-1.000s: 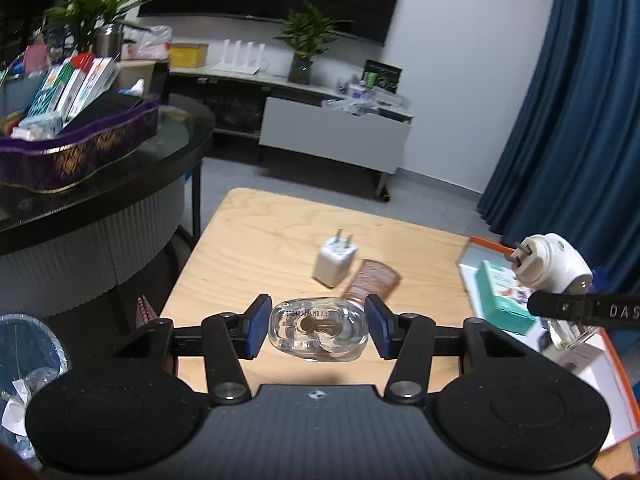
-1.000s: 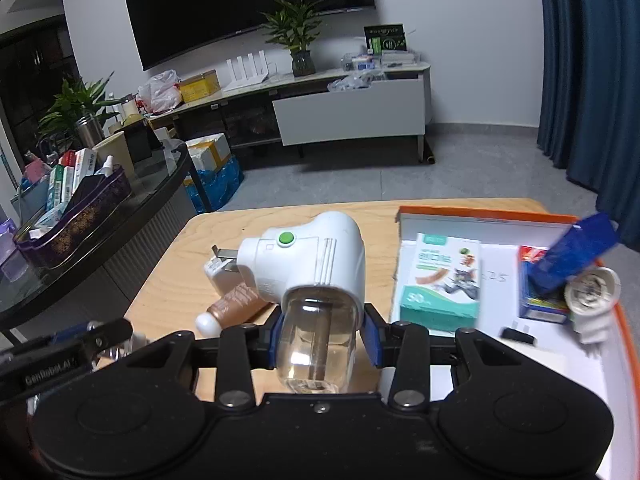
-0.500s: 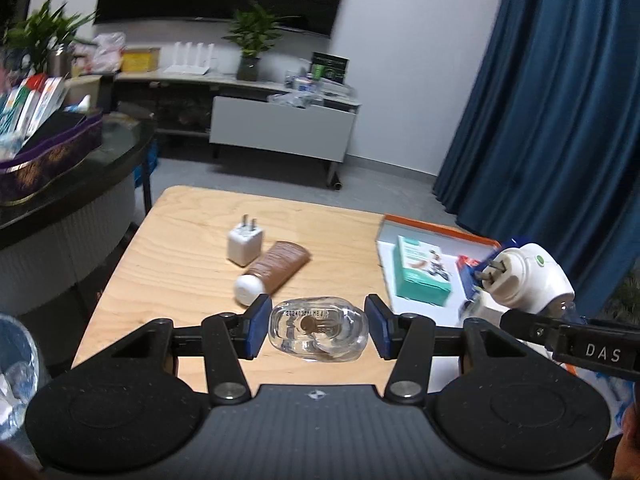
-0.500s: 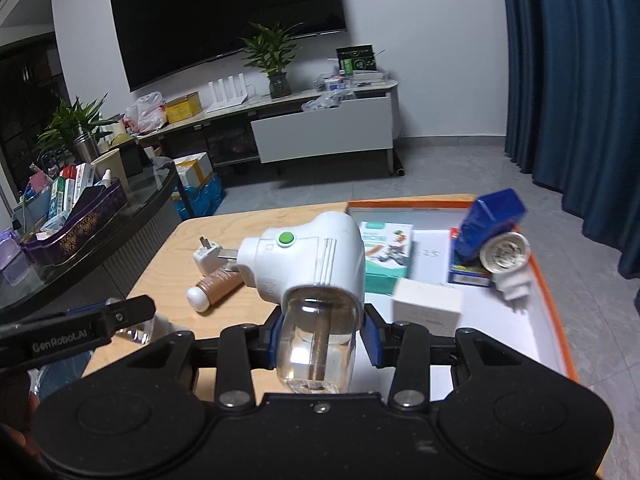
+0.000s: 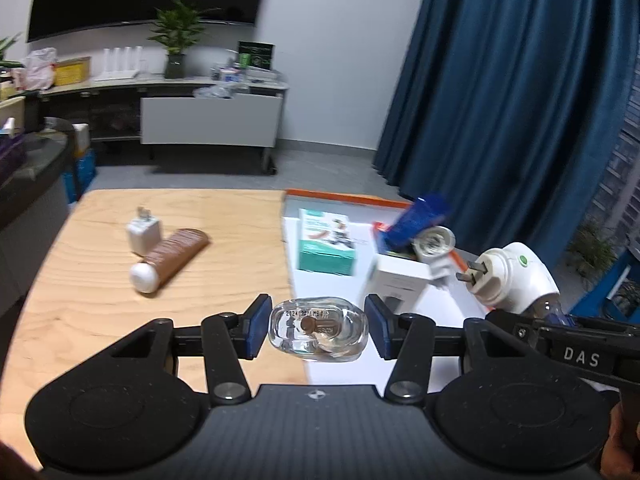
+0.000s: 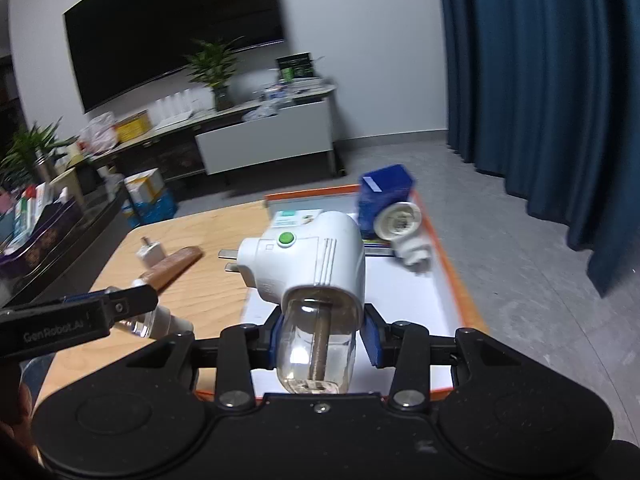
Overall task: Organize rigid objects
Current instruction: 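Carry the glass bottle and white diffuser over the white box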
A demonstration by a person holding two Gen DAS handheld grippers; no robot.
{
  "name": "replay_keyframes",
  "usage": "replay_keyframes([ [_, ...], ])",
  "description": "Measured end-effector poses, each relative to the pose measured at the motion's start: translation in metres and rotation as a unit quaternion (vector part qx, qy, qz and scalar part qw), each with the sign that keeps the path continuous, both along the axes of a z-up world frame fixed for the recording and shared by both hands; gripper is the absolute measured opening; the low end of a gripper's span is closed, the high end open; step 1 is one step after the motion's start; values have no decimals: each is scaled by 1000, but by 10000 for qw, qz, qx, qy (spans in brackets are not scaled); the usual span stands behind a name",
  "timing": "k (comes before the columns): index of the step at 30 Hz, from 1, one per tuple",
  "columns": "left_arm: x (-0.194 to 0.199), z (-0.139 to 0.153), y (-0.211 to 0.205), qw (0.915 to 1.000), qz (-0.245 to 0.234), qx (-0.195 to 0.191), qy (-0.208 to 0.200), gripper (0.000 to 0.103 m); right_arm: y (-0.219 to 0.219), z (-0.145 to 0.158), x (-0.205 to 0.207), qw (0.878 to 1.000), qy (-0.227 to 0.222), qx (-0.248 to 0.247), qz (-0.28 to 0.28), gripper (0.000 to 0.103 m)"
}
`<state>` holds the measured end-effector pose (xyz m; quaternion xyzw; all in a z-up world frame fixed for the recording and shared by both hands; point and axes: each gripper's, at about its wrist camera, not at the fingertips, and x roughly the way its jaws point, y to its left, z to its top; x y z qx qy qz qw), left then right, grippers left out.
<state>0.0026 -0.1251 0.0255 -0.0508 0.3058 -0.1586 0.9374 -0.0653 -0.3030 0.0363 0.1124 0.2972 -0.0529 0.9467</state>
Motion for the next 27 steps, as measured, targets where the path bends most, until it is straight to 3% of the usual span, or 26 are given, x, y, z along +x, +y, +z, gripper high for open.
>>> replay_keyframes([
  [10,7,-3,-28,9993,-380,-6,9,51,-27,-5,-5,9990,8,-18,-441,48],
  [27,17,1,-59,9978,-657,8,16,52,-36,-11,8,9988,50,-62,-483,48],
])
